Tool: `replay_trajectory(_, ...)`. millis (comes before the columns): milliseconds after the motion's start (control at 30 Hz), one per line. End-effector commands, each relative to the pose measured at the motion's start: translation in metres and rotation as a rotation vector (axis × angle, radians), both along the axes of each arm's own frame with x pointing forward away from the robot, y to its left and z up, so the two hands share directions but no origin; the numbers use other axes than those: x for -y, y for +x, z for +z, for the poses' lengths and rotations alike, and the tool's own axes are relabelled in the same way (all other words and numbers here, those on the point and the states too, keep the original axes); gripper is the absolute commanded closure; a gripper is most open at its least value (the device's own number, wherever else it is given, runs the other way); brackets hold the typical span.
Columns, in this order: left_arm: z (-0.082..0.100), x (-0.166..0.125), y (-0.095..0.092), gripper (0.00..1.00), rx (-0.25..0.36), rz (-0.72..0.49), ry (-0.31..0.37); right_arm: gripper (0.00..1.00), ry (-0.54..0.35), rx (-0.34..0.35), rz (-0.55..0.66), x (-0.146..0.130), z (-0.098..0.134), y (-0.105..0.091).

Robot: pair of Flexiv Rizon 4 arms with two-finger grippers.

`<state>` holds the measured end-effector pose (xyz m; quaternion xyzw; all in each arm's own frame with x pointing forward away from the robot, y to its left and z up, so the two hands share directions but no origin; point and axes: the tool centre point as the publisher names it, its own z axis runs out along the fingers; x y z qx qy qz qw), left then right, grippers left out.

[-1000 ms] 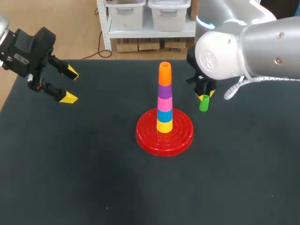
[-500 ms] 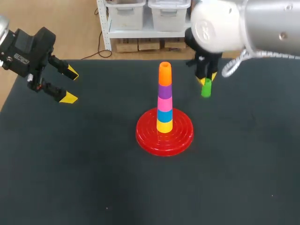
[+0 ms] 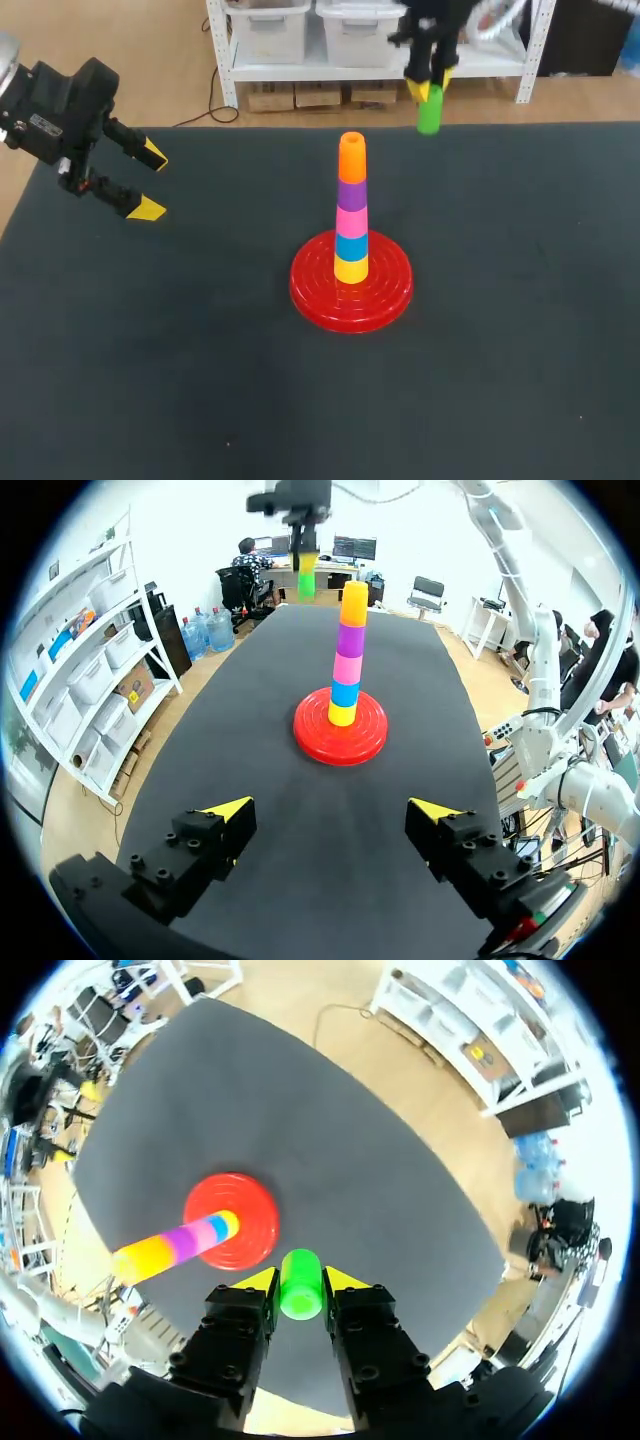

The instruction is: Pick up and stack the cylinders on the red base in this order: pink,purple,orange,green

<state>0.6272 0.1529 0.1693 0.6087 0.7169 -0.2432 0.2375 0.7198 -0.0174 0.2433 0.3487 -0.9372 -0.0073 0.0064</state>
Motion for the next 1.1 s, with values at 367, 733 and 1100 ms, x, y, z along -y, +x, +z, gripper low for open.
replay_trajectory(367, -0.001, -0.001, 0.0, 0.0, 0.003, 0.0, -0.002, 1.0, 0.025, 0.06, 0.215, -0.038, 0.07, -0.072)
replay_trajectory(733, -0.001, -0.001, 0.0, 0.0, 0.003, 0.0, -0.002, 1.0, 0.001, 0.035, 0.336, -0.067, 0.064, -0.098)
replay_trajectory(1100, -0.001, -0.001, 0.0, 0.0, 0.003, 0.0, -0.002, 1.0, -0.026, 0.021, 0.375, -0.082, 0.049, -0.1)
